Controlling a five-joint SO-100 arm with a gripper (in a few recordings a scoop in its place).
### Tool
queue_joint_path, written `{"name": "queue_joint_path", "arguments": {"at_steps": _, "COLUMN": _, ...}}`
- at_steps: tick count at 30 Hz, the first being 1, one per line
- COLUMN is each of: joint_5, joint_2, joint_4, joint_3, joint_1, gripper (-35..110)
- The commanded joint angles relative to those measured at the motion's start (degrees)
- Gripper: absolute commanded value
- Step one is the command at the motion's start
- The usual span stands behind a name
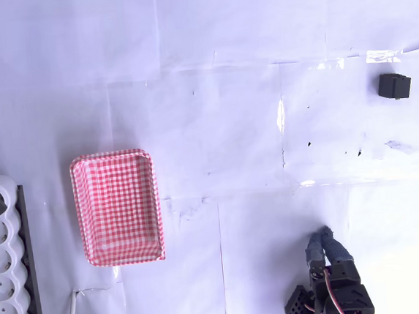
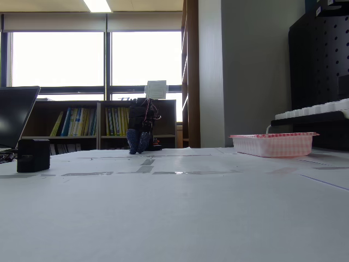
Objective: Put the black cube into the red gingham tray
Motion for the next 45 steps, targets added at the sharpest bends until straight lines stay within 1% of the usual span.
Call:
{"name": "queue_joint_path", "arguments": {"at_steps": 1, "joint_5": 0.4, "joint_2": -0.3, "joint_4": 3.8, "joint_3": 0.6, "joint_1": -0.3, "gripper": 0}}
{"name": "queue_joint_path", "arguments": {"at_steps": 16, "joint_5": -0.3, "joint_2": -0.3, "joint_4": 3.8, "joint_3": 0.6, "joint_1": -0.3, "gripper": 0}}
{"name": "queue_joint_path", "arguments": {"at_steps": 17, "joint_5": 1.8, "joint_2": -0.3, "joint_4": 3.8, "joint_3": 0.6, "joint_1": -0.6, "gripper": 1}}
{"name": "queue_joint_path", "arguments": {"at_steps": 23, "joint_5": -0.1, "joint_2": -0.3, "joint_4": 3.8, "joint_3": 0.6, "joint_1": -1.1, "gripper": 0}}
{"name": "queue_joint_path", "arguments": {"at_steps": 24, "joint_5": 0.4, "joint_2": 0.0, "joint_4": 3.3, "joint_3": 0.6, "joint_1": -1.1, "gripper": 0}}
{"name": "queue_joint_path", "arguments": {"at_steps": 25, "joint_5": 3.5, "joint_2": 0.6, "joint_4": 1.2, "joint_3": 0.6, "joint_1": -0.4, "gripper": 0}}
{"name": "queue_joint_path", "arguments": {"at_steps": 26, "joint_5": 8.0, "joint_2": 3.3, "joint_4": -3.4, "joint_3": 0.6, "joint_1": 1.8, "gripper": 0}}
{"name": "queue_joint_path", "arguments": {"at_steps": 27, "joint_5": 9.8, "joint_2": 6.7, "joint_4": -10.4, "joint_3": 0.6, "joint_1": 4.4, "gripper": 0}}
{"name": "queue_joint_path", "arguments": {"at_steps": 29, "joint_5": 4.0, "joint_2": 15.0, "joint_4": -27.9, "joint_3": 0.6, "joint_1": 9.1, "gripper": 1}}
{"name": "queue_joint_path", "arguments": {"at_steps": 30, "joint_5": 7.0, "joint_2": 19.7, "joint_4": -36.3, "joint_3": 0.6, "joint_1": 10.9, "gripper": 1}}
{"name": "queue_joint_path", "arguments": {"at_steps": 32, "joint_5": 8.6, "joint_2": 28.6, "joint_4": -51.2, "joint_3": 0.7, "joint_1": 13.4, "gripper": 1}}
{"name": "queue_joint_path", "arguments": {"at_steps": 33, "joint_5": 8.9, "joint_2": 32.5, "joint_4": -57.9, "joint_3": 0.9, "joint_1": 14.5, "gripper": 4}}
{"name": "queue_joint_path", "arguments": {"at_steps": 36, "joint_5": 4.9, "joint_2": 46.3, "joint_4": -79.6, "joint_3": 1.2, "joint_1": 17.8, "gripper": 22}}
{"name": "queue_joint_path", "arguments": {"at_steps": 38, "joint_5": 4.0, "joint_2": 55.5, "joint_4": -92.0, "joint_3": 1.4, "joint_1": 20.4, "gripper": 31}}
{"name": "queue_joint_path", "arguments": {"at_steps": 42, "joint_5": 3.0, "joint_2": 72.6, "joint_4": -109.7, "joint_3": 3.7, "joint_1": 24.4, "gripper": 39}}
{"name": "queue_joint_path", "arguments": {"at_steps": 44, "joint_5": 2.5, "joint_2": 80.3, "joint_4": -115.0, "joint_3": 6.6, "joint_1": 25.8, "gripper": 40}}
{"name": "queue_joint_path", "arguments": {"at_steps": 45, "joint_5": 4.6, "joint_2": 83.8, "joint_4": -115.9, "joint_3": 8.5, "joint_1": 26.4, "gripper": 44}}
